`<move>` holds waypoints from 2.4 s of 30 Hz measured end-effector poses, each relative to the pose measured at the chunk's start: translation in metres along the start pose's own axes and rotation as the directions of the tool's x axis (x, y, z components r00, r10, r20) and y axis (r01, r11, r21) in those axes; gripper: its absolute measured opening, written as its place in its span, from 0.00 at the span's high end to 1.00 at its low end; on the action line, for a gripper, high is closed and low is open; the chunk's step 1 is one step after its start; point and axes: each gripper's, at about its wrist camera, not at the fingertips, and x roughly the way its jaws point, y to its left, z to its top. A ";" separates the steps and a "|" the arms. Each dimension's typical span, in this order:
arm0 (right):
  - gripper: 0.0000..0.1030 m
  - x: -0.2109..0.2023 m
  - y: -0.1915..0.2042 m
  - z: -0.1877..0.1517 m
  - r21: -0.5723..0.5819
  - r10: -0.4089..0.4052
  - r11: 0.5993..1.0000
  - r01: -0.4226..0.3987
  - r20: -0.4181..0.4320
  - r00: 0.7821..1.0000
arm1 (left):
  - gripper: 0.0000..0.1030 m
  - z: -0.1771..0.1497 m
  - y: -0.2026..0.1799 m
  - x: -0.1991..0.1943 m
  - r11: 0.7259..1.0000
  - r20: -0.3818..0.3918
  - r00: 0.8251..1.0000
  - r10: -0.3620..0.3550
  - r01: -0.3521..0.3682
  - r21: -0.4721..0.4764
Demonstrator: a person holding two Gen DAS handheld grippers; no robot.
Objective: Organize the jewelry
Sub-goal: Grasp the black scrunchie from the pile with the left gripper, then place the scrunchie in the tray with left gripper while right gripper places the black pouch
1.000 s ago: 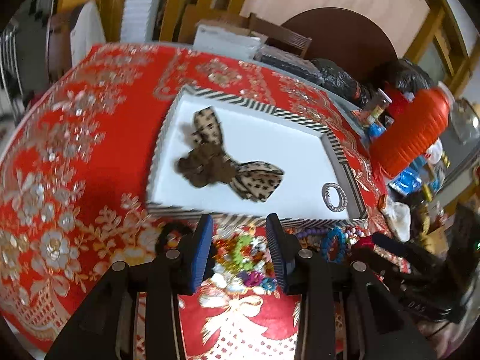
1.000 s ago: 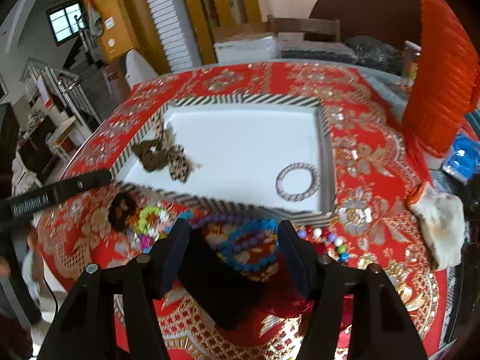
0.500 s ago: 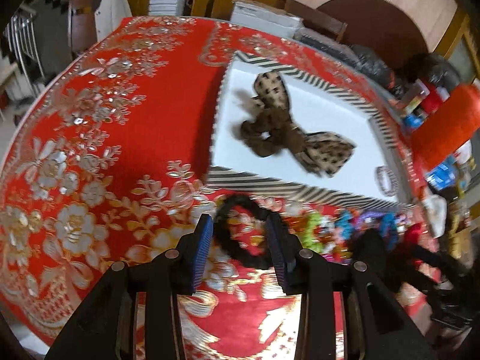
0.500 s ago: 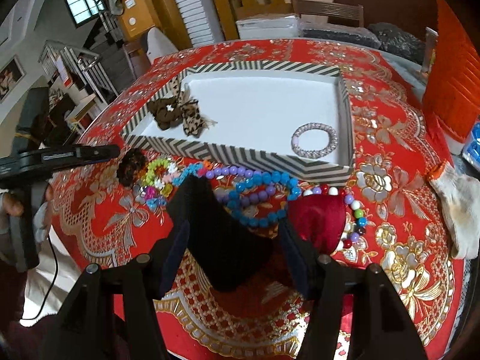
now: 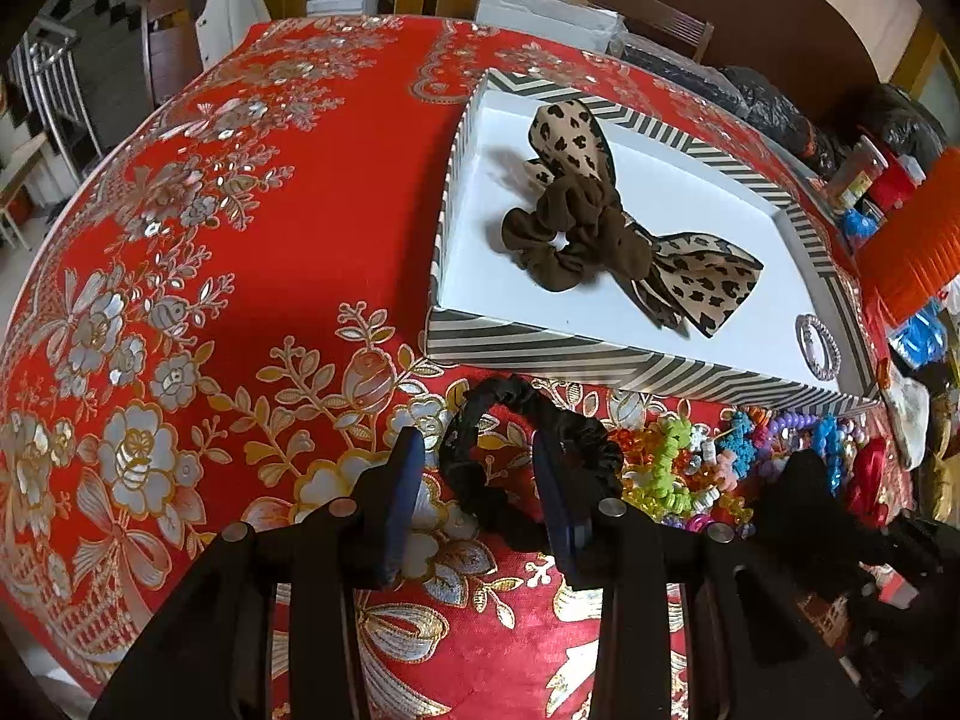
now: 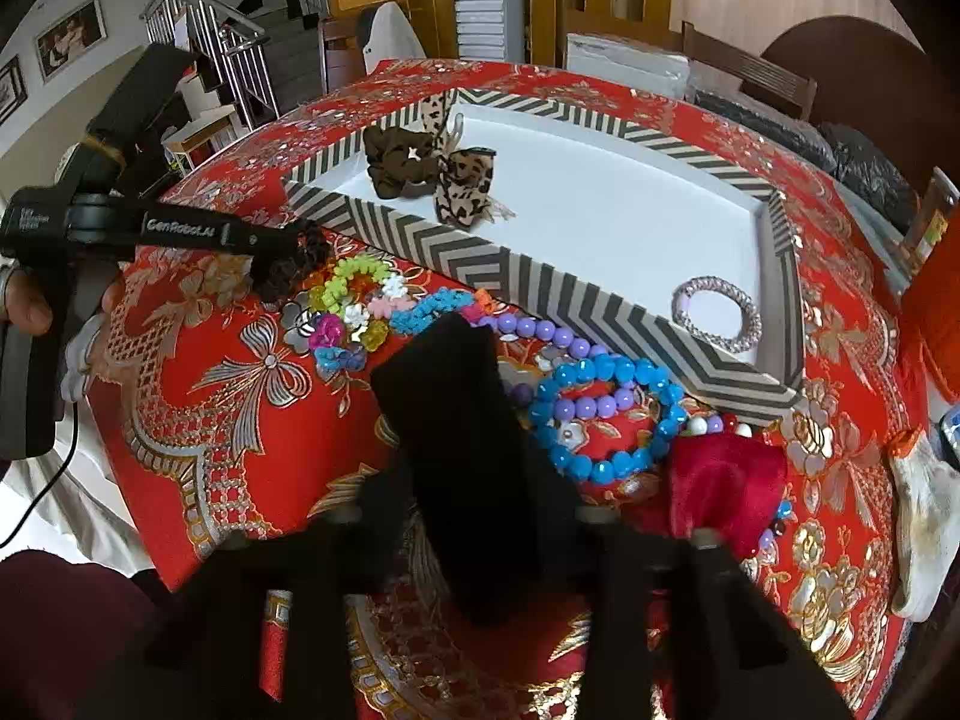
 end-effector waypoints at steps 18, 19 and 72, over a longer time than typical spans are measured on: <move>0.93 -0.073 -0.044 0.043 0.208 0.087 0.968 -0.143 0.255 0.963 | 1.00 0.041 -0.019 -0.063 0.985 0.119 0.978 -0.169 0.164 0.057; 0.93 -0.073 -0.046 0.046 0.211 0.079 0.968 -0.136 0.258 0.963 | 1.00 0.045 -0.022 -0.063 0.985 0.123 0.978 -0.169 0.162 0.061; 0.46 0.026 -0.139 0.115 0.428 -0.123 0.900 0.080 0.075 0.990 | 0.81 0.139 -0.068 0.026 0.999 0.152 0.988 0.010 -0.017 0.046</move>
